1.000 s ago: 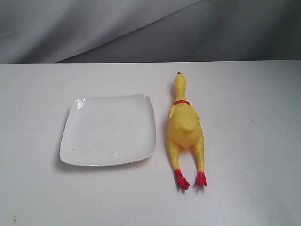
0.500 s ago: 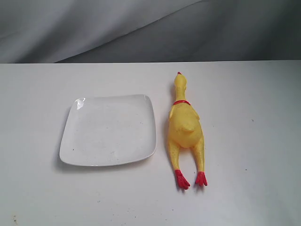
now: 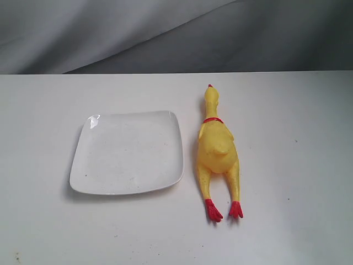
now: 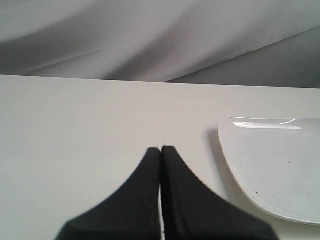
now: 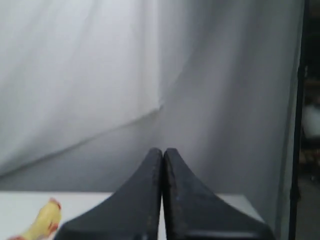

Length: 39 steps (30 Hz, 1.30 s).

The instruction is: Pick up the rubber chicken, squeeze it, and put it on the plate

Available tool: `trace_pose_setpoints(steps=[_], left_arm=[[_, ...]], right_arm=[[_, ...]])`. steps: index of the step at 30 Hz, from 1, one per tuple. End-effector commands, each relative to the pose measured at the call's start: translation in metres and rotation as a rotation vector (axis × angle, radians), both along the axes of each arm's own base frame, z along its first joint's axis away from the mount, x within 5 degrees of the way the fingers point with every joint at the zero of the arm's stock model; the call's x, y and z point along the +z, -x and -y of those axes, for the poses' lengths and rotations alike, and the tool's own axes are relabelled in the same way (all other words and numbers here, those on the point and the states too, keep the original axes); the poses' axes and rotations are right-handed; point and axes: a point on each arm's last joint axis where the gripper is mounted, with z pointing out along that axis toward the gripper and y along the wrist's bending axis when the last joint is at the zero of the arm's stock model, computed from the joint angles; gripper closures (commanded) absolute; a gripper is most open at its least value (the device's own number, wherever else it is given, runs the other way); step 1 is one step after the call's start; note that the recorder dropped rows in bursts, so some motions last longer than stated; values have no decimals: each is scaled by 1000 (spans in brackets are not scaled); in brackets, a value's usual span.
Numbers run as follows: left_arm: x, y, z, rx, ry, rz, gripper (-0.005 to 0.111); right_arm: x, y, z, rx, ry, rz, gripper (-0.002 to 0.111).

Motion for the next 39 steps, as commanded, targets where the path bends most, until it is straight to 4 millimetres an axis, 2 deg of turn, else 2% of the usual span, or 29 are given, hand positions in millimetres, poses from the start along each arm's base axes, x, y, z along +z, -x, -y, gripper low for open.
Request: trace_pose_setpoints(steps=[1, 5, 6, 8, 10, 11, 13, 14, 15, 16, 18, 21, 24, 26, 28, 31, 34, 39], left_arm=[[-1, 0, 0, 0, 4, 2, 106], [-1, 0, 0, 0, 4, 2, 106], [-1, 0, 0, 0, 4, 2, 106], [-1, 0, 0, 0, 4, 2, 106], [-1, 0, 0, 0, 4, 2, 106], [-1, 0, 0, 0, 4, 2, 106], [-1, 0, 0, 0, 4, 2, 106], [-1, 0, 0, 0, 4, 2, 106], [-1, 0, 0, 0, 4, 2, 106], [-1, 0, 0, 0, 4, 2, 106], [-1, 0, 0, 0, 4, 2, 106], [-1, 0, 0, 0, 4, 2, 106], [-1, 0, 0, 0, 4, 2, 106], [-1, 0, 0, 0, 4, 2, 106], [-1, 0, 0, 0, 4, 2, 106], [-1, 0, 0, 0, 4, 2, 106], [-1, 0, 0, 0, 4, 2, 106], [-1, 0, 0, 0, 4, 2, 106]], right_arm=[[17, 6, 0, -10, 12, 201, 108], [26, 10, 0, -8, 13, 318, 108], [36, 17, 0, 22, -48, 452, 108], [45, 24, 0, 106, -193, 583, 108], [55, 31, 0, 257, -431, 679, 108], [64, 33, 0, 269, -456, 671, 108], [97, 38, -1, 236, -458, 558, 108], [126, 40, -3, 180, -365, 472, 108], [141, 38, -3, 151, -317, 416, 108], [165, 31, -1, 96, -275, 284, 108], [188, 21, 1, 41, -252, 162, 108], [214, -7, 5, -25, -181, -65, 108], [233, -36, 0, 25, -56, -279, 108], [234, -57, -8, 128, 41, -428, 108], [233, -81, -18, 261, 43, -538, 108], [218, -121, -26, 399, 55, -675, 108], [187, -159, -27, 460, 42, -836, 108], [114, -207, -29, 462, 76, -1087, 108]])
